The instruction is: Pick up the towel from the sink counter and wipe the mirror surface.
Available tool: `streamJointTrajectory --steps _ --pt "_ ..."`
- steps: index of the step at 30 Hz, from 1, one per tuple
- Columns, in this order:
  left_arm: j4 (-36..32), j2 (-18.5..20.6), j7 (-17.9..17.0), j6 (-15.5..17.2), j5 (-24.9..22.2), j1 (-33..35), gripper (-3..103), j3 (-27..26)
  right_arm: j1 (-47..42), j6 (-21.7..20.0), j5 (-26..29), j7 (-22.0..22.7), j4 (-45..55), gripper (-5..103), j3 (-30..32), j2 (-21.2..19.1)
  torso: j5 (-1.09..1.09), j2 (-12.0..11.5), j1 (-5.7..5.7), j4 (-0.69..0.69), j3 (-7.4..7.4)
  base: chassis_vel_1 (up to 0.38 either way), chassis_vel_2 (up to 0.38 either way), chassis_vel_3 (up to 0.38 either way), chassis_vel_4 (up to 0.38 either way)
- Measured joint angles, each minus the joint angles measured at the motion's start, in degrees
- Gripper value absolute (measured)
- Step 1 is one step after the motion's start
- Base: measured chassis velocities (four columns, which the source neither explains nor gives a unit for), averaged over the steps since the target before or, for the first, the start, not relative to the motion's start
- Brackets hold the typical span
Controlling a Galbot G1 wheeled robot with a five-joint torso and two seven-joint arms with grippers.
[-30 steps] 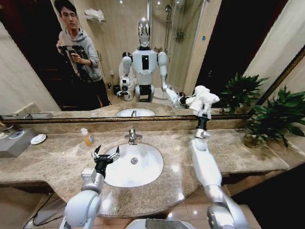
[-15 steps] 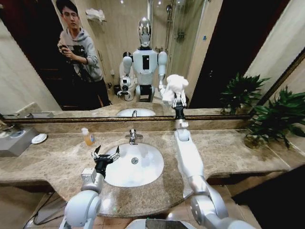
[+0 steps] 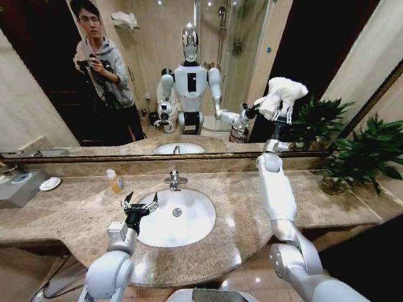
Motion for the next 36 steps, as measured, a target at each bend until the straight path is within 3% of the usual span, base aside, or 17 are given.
streamJointTrajectory --steps 3,11,19,21,22,26,32,36 --pt "0.0 0.0 0.0 0.0 0.0 0.0 100 0.0 -1.3 -0.1 -4.8 -4.5 2.0 14 -2.1 6.2 -0.01 0.0 0.0 0.08 0.0 0.0 0.0 0.0 0.0" --pt "0.0 0.0 0.0 0.0 0.0 0.0 100 0.0 -1.2 1.2 -10.5 -9.0 2.0 14 -6.6 7.1 -0.02 0.0 -0.01 0.02 0.0 0.0 0.0 0.0 0.0" --pt "0.0 0.0 0.0 0.0 0.0 0.0 100 0.0 -1.2 -0.4 -7.3 -6.3 2.0 14 -2.4 6.6 0.01 0.0 -0.01 0.02 0.0 0.0 0.0 0.0 0.0" --pt "0.0 0.0 0.0 0.0 0.0 0.0 100 0.0 -0.8 -2.8 -3.9 -2.6 1.7 14 -0.6 1.2 0.01 0.0 -0.01 0.03 0.0 0.0 0.0 0.0 0.0" --pt "0.0 0.0 0.0 0.0 0.0 0.0 100 0.0 -0.8 -2.8 -3.9 -2.6 1.7 14 -0.6 1.2 0.01 0.0 -0.01 0.03 0.0 0.0 0.0 0.0 0.0" --pt "0.0 0.0 0.0 0.0 0.0 0.0 100 0.0 0.6 -5.9 1.5 2.1 0.7 14 1.8 -7.4 0.04 0.0 0.0 -0.1 0.0 -0.014 -0.011 -0.004 -0.005" --pt "0.0 0.0 0.0 0.0 0.0 0.0 100 0.0 -0.4 -7.1 2.1 1.4 3.7 14 2.3 -7.1 0.01 0.0 0.0 -0.01 0.0 -0.018 -0.015 -0.001 -0.004" --pt "0.0 0.0 0.0 0.0 0.0 0.0 100 0.0 -3.9 -8.6 0.1 -1.3 11.1 14 0.7 -1.1 0.01 0.0 0.0 0.07 0.0 0.026 0.013 0.0 0.009"
